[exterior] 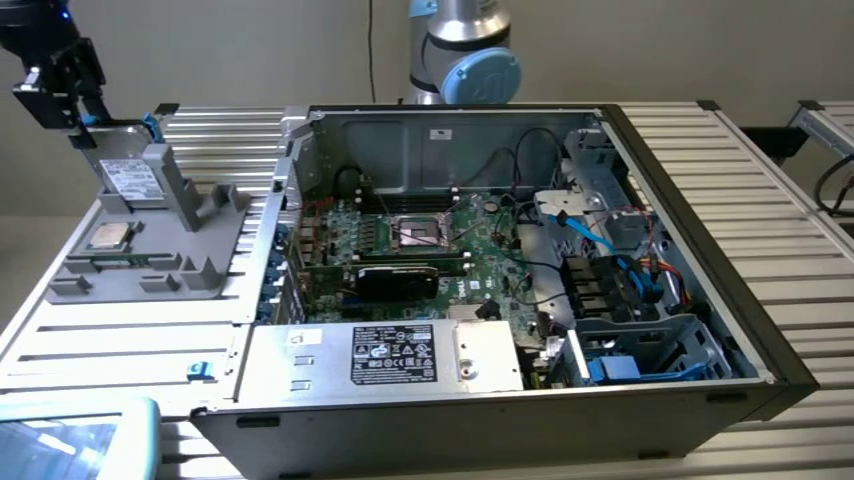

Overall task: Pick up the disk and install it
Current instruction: 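Pick up the disk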

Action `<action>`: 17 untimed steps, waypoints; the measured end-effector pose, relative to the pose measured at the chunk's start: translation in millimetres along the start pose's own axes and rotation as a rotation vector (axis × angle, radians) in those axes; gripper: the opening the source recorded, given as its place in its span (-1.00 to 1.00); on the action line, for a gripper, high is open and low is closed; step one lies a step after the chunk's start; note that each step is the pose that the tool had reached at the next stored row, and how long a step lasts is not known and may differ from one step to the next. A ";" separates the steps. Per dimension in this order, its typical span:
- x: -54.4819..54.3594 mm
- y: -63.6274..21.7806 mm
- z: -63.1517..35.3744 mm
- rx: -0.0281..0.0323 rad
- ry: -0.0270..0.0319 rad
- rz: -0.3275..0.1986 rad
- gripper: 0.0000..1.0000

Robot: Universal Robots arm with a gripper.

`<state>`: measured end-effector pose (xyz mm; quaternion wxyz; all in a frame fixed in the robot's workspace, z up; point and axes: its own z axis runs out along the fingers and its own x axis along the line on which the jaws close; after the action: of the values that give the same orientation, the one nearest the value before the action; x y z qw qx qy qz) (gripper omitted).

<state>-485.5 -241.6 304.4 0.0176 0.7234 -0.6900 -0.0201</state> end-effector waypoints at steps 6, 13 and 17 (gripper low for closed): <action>0.0 -0.3 10.8 0.0000 0.0009 -0.003 0.29; -0.2 -0.9 22.3 -0.0001 0.0065 -0.003 0.29; -0.2 -0.8 22.3 -0.0003 0.0067 -0.003 0.29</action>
<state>-485.8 -241.3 282.1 0.0200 0.7245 -0.6887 -0.0178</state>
